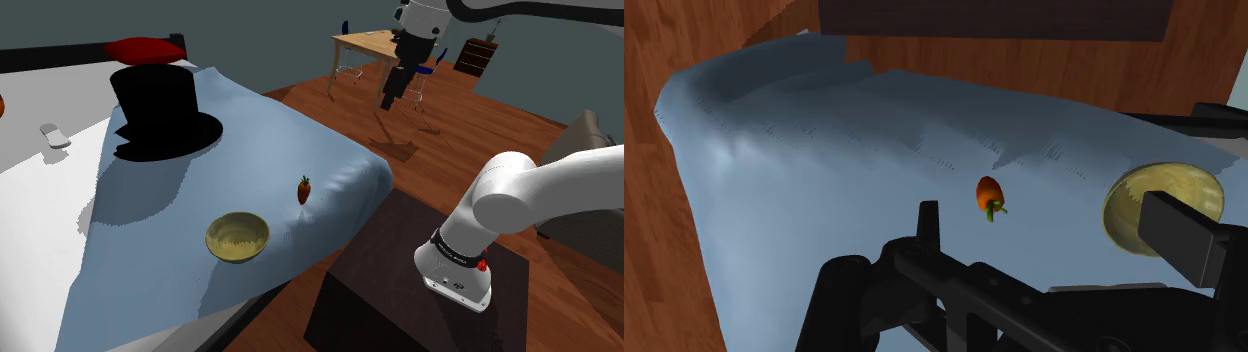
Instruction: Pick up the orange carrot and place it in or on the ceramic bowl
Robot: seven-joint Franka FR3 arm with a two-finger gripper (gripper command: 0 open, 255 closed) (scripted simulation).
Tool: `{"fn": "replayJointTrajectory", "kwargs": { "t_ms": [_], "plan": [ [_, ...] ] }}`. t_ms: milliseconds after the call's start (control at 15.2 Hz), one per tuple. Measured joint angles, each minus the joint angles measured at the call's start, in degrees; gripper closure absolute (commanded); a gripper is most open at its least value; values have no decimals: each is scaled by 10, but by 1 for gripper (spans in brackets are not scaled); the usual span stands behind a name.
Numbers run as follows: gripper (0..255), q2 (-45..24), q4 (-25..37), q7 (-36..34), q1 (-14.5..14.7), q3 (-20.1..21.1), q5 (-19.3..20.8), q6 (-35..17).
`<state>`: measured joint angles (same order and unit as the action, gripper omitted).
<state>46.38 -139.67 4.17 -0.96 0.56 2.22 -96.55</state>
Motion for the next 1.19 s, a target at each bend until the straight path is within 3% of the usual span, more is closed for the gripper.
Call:
{"fn": "replayJointTrajectory", "kwargs": {
  "t_ms": [396,1188],
  "plan": [
    [0,-68,-14,-25,-2,14,-3,-62],
    [0,-321,13,-113,-10,54,6,-226]
  ]
}}
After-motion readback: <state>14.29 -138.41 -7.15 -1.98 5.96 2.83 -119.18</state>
